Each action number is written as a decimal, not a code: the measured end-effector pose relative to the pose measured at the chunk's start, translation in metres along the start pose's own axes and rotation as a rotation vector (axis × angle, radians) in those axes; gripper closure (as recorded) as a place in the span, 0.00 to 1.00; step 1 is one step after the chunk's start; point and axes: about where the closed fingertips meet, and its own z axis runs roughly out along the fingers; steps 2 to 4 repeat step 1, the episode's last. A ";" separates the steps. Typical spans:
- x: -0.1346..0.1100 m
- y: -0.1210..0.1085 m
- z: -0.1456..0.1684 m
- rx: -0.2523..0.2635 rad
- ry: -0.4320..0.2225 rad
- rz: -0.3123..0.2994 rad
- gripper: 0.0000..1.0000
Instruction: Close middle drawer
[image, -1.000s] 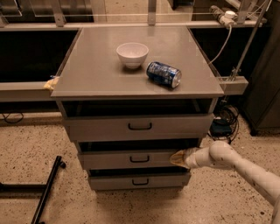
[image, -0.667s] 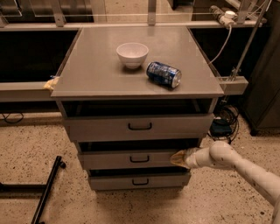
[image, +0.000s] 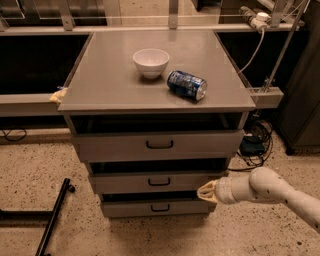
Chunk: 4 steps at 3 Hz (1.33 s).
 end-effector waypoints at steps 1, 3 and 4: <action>-0.003 0.008 0.001 -0.016 0.001 -0.007 0.82; -0.003 0.008 0.001 -0.016 0.001 -0.007 0.82; -0.003 0.008 0.001 -0.016 0.001 -0.007 0.82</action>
Offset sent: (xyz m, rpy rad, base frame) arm 0.0000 0.0000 0.0000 0.0000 0.0000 0.0000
